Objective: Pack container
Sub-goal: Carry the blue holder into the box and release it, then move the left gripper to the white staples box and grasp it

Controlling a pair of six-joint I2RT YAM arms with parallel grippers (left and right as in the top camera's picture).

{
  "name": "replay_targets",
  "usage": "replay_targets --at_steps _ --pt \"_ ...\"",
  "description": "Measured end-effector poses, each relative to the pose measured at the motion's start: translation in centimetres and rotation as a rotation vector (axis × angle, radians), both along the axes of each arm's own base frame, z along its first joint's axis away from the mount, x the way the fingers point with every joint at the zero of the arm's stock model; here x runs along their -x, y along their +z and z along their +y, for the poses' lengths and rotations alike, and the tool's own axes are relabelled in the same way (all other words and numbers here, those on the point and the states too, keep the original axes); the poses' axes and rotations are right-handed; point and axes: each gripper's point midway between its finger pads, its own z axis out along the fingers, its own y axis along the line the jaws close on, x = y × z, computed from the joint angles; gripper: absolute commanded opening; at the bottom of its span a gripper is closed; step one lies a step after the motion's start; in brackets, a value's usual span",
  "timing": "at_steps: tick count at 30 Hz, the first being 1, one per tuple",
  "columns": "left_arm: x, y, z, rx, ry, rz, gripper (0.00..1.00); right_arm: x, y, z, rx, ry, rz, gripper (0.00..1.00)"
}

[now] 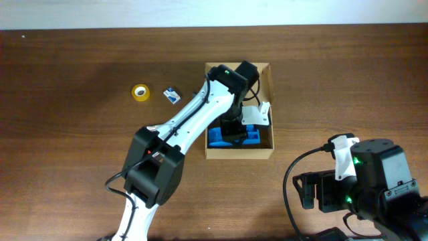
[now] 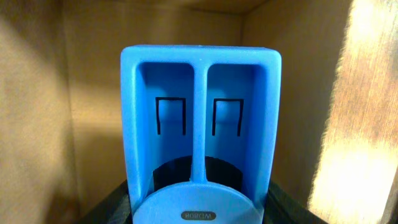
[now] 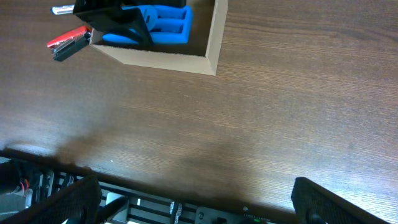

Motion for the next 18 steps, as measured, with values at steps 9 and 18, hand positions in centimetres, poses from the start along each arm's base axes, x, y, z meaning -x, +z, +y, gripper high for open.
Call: replay_targets --at_steps 9,18 --pt "0.64 -0.25 0.18 -0.063 -0.048 -0.029 0.34 0.00 0.00 0.00 0.000 0.000 0.000 0.99" --pt "0.66 -0.27 0.37 -0.073 -0.048 -0.030 0.54 0.00 0.00 0.00 0.000 0.000 0.000 0.99"
